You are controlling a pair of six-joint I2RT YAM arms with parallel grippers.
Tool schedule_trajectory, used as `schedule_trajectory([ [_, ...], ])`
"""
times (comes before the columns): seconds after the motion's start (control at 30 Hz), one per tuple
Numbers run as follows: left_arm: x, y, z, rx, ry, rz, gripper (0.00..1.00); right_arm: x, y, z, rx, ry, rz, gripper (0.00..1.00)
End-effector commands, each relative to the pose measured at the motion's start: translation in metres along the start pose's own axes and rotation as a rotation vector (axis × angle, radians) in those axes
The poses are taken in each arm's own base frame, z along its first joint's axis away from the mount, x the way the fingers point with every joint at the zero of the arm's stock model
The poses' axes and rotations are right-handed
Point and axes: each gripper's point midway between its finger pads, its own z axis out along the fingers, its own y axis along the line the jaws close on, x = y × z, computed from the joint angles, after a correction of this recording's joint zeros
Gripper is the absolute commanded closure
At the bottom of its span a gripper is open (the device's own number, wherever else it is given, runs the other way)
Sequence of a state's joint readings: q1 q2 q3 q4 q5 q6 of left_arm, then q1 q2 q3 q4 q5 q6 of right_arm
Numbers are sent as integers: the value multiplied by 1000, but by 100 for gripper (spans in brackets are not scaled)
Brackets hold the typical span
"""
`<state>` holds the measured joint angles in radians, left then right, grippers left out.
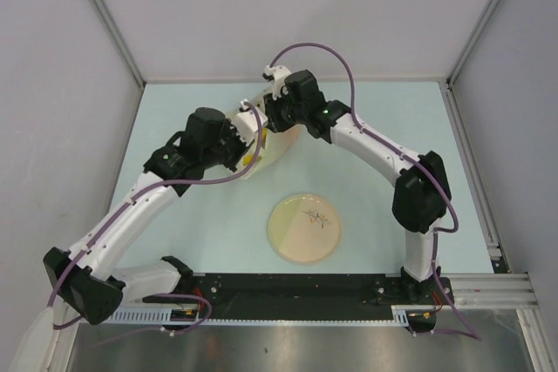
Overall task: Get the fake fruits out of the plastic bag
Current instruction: Adjust the plastic bag at the center of the board.
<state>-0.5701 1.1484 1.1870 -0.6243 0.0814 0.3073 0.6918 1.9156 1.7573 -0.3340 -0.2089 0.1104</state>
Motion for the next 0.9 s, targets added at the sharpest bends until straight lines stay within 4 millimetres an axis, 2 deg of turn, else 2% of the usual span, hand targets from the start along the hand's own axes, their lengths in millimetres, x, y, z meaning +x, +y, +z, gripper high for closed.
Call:
schedule_trajectory([
  [0.0,-2,30,-4,-174,-2,-32,100,17,-35,16,78,18,-20,79],
  [0.03,-2,36,-11,-203,-5,-61,100,33,-40,17,81,52,-15,80],
  [0.1,4,58,-31,-304,-23,-212,100,42,-37,12,83,63,-31,80],
  [0.13,14,65,-38,-339,-8,-277,100,49,-36,11,83,73,-49,80],
  [0.17,21,75,-45,-376,-5,-338,100,68,-37,9,86,108,-51,80],
  [0.2,34,96,-58,-475,-8,-467,100,72,-33,5,86,113,-62,80],
  [0.23,40,101,-68,-506,-20,-518,100,78,-27,5,83,122,-76,80],
  [0.27,42,103,-71,-512,-40,-572,100,94,-25,4,82,153,-74,80],
  [0.3,47,102,-72,-487,-50,-605,100,96,-22,3,75,159,-76,79],
  [0.33,43,100,-73,-463,-88,-615,100,100,-16,5,65,168,-82,79],
  [0.37,44,95,-70,-430,-98,-634,100,99,-14,5,60,164,-84,79],
  [0.4,48,81,-60,-334,-97,-651,100,95,-11,7,62,157,-89,79],
  [0.47,56,74,-57,-296,-89,-688,100,84,-9,7,66,137,-97,79],
  [0.5,63,70,-56,-290,-76,-699,100,67,-6,5,64,107,-105,79],
  [0.6,77,64,-59,-300,-53,-712,100,32,7,-4,39,41,-148,79],
  [0.67,83,64,-64,-324,-50,-733,100,20,15,-6,28,13,-202,79],
  [0.7,86,62,-64,-325,-45,-744,100,18,17,-4,30,7,-218,79],
  [0.83,86,65,-66,-322,-70,-793,100,24,22,27,28,18,-255,82],
  [0.87,87,68,-66,-331,-73,-810,100,45,20,47,28,63,-260,82],
])
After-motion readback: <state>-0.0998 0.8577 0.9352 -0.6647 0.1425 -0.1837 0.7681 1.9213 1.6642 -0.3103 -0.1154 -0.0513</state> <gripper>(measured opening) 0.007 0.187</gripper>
